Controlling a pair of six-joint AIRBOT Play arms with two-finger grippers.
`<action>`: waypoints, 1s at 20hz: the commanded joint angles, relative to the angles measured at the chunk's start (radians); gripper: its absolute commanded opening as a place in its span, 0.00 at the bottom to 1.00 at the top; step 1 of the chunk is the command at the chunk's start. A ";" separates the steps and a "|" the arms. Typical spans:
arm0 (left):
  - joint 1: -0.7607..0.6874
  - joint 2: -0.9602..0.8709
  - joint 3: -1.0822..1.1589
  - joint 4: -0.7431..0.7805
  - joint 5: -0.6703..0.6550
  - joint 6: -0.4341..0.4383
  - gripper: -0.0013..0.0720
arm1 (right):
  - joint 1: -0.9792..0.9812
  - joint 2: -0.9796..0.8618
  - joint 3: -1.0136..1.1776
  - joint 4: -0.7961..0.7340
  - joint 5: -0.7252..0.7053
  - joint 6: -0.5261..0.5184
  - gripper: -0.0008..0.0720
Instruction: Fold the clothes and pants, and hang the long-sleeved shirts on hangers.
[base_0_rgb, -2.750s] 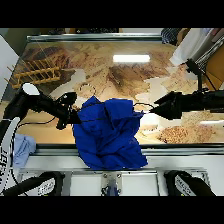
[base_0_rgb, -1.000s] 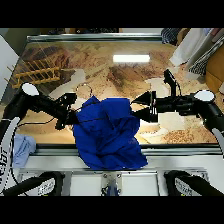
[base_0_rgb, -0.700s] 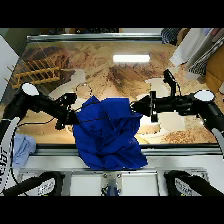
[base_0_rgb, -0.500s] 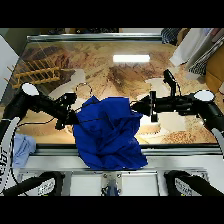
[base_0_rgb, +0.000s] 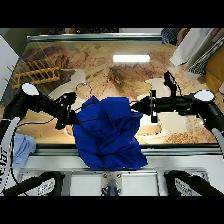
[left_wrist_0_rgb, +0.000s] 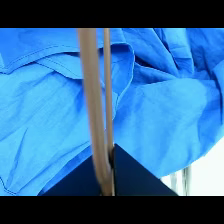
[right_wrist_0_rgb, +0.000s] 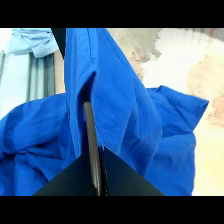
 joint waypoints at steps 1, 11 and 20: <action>-0.001 0.000 0.000 -0.002 -0.002 -0.001 0.03 | 0.001 -0.001 -0.001 -0.005 -0.018 -0.250 0.02; 0.000 0.000 0.000 -0.002 -0.001 -0.001 0.03 | 0.001 -0.007 -0.001 -0.004 -0.029 -0.193 0.02; 0.000 0.000 0.000 -0.002 0.008 -0.008 0.03 | 0.001 -0.007 -0.001 -0.005 -0.014 -0.104 0.02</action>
